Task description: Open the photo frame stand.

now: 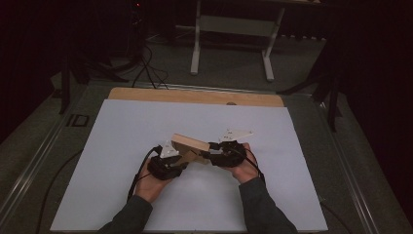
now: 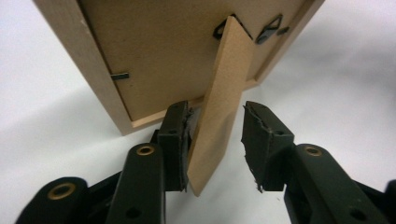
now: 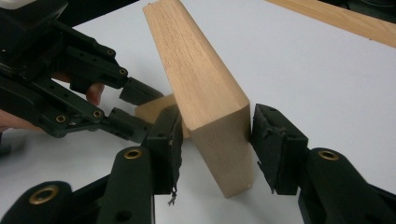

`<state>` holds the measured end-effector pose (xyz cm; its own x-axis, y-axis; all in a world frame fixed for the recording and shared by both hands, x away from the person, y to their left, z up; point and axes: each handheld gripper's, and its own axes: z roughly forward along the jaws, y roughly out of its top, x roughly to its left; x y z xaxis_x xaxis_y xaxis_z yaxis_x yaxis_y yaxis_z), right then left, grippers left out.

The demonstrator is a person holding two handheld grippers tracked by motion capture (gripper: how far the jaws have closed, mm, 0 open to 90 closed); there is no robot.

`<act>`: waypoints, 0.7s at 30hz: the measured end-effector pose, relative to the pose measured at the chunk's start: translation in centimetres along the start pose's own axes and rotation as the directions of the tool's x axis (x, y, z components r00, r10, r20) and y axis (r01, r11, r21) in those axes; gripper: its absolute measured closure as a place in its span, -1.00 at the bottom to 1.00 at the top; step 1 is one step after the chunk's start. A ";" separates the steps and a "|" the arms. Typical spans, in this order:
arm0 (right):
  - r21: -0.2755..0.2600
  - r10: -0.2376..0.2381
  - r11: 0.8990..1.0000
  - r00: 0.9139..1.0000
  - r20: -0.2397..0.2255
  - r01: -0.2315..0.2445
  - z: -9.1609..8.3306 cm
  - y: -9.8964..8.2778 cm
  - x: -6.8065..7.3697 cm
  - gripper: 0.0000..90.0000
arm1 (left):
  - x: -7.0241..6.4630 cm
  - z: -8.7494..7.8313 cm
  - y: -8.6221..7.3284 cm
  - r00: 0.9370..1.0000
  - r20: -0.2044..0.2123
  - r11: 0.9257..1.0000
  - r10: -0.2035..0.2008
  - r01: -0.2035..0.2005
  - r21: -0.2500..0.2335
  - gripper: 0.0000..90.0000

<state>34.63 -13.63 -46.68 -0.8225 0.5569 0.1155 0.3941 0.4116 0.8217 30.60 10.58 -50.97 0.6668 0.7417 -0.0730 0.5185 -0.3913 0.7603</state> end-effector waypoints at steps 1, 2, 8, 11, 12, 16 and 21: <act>-0.001 -0.001 1.000 1.000 -0.004 0.001 0.0 -0.1 0.1 0.17 | 0.0 -0.1 -0.1 1.000 0.008 1.000 -0.002 0.002 -0.002 0.35; 0.000 -0.002 1.000 1.000 -0.005 0.002 0.0 -0.1 0.1 0.17 | 0.0 -0.2 -0.1 1.000 0.013 1.000 -0.006 0.006 -0.003 0.33; 0.010 -0.018 1.000 1.000 -0.022 0.018 -0.2 -0.5 0.7 0.15 | 0.1 -0.6 -0.6 0.999 0.030 1.000 -0.021 0.021 -0.004 0.31; 0.016 -0.037 0.999 0.999 -0.026 0.037 -0.2 -0.7 1.0 0.13 | 0.1 -0.8 -0.7 0.999 0.039 0.999 -0.029 0.029 -0.012 0.31; 0.022 -0.040 0.999 0.999 -0.027 0.040 -0.2 -0.8 1.1 0.12 | 0.1 -0.9 -0.7 0.999 0.039 0.999 -0.030 0.030 -0.012 0.31; 0.032 -0.064 0.997 0.998 -0.018 0.065 -0.2 -0.7 1.5 0.09 | -0.1 -1.1 -0.8 0.999 0.038 1.000 -0.025 0.025 -0.012 0.28; 0.062 -0.106 0.992 0.994 0.011 0.106 -0.1 -0.9 2.3 0.00 | 0.0 -1.6 -1.1 0.999 0.030 0.999 -0.029 0.030 -0.016 0.24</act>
<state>32.37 -12.83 -47.07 -0.8551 0.5181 0.0211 0.3297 0.5120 0.7931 29.19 11.87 -50.75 0.6671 0.7361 -0.1144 0.5292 -0.3602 0.7683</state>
